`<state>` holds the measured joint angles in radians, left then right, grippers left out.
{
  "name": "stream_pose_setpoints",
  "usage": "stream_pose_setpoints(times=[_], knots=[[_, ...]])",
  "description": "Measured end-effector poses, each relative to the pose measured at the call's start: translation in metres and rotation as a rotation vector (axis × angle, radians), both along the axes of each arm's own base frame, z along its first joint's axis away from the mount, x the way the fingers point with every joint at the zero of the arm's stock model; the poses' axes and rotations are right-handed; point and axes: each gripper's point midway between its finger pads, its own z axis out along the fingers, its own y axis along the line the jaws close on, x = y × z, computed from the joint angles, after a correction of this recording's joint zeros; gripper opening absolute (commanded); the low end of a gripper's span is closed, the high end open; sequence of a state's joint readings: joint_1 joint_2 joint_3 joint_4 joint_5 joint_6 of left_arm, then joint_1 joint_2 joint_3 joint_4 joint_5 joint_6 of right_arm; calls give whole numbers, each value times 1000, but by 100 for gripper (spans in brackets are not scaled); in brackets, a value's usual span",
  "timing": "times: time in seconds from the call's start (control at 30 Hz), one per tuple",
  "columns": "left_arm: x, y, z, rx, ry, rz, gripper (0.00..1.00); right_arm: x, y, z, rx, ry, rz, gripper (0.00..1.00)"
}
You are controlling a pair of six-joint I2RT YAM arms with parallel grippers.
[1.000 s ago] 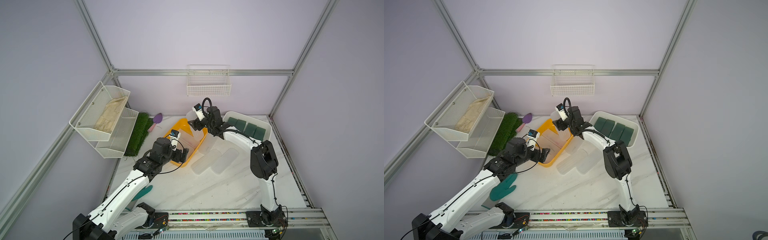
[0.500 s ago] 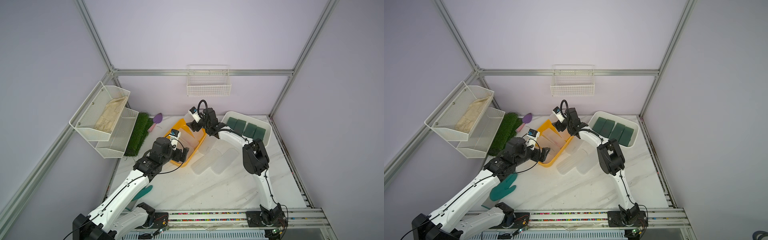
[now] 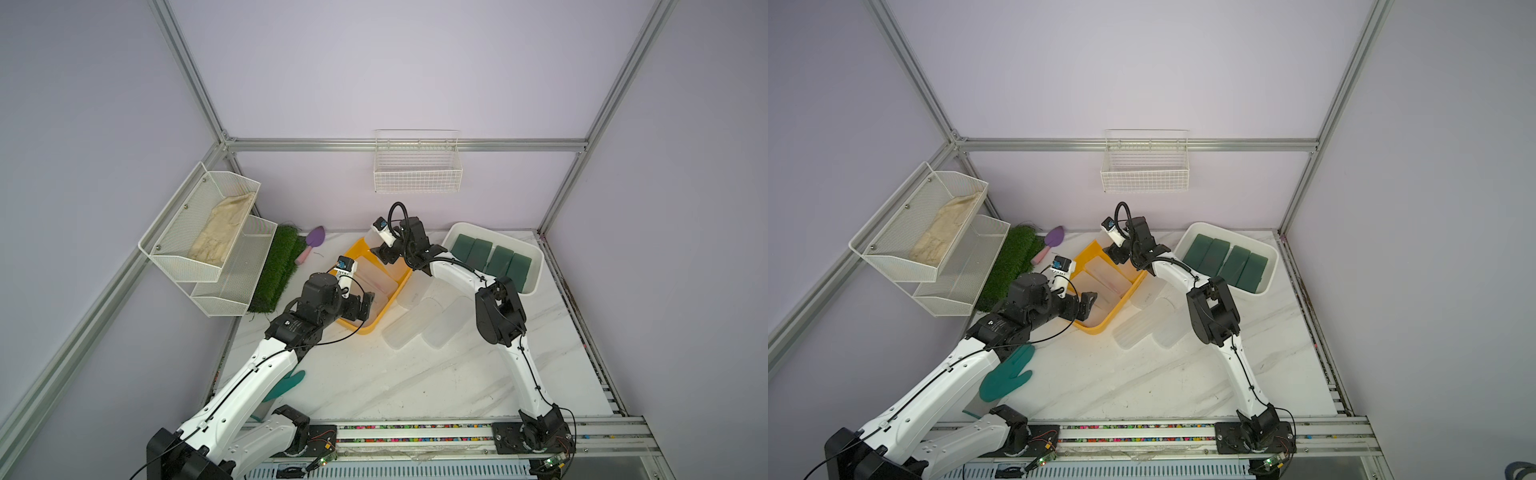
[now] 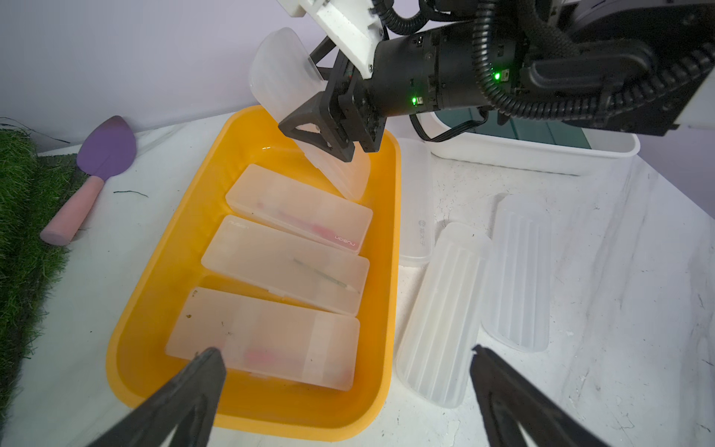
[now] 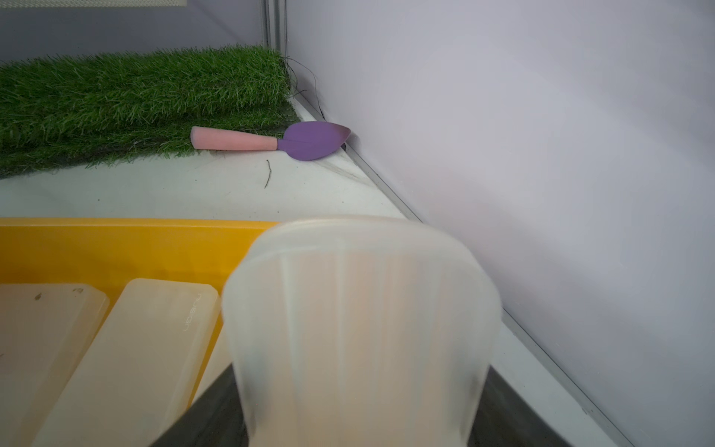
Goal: Place the pencil cases by color into the storage box
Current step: Place the pencil case at the storage box.
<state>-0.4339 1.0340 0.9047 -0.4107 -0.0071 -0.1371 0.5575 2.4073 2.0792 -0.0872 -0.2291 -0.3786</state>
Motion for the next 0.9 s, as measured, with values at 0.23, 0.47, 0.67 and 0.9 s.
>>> stream_pose_setpoints(times=[0.23, 0.47, 0.67, 0.9], knots=[[2, 2, 1, -4, -5, 10, 100, 2, 1, -3, -5, 0, 2, 60], [2, 4, 1, -5, -5, 13, 100, 4, 5, -15, -9, 12, 8, 62], [3, 5, 2, -11, -5, 20, 100, 3, 13, -34, -18, 25, 18, 64], [-1, 7, 9, -23, -25, 24, 100, 8, 16, -46, -27, 24, 3, 67]])
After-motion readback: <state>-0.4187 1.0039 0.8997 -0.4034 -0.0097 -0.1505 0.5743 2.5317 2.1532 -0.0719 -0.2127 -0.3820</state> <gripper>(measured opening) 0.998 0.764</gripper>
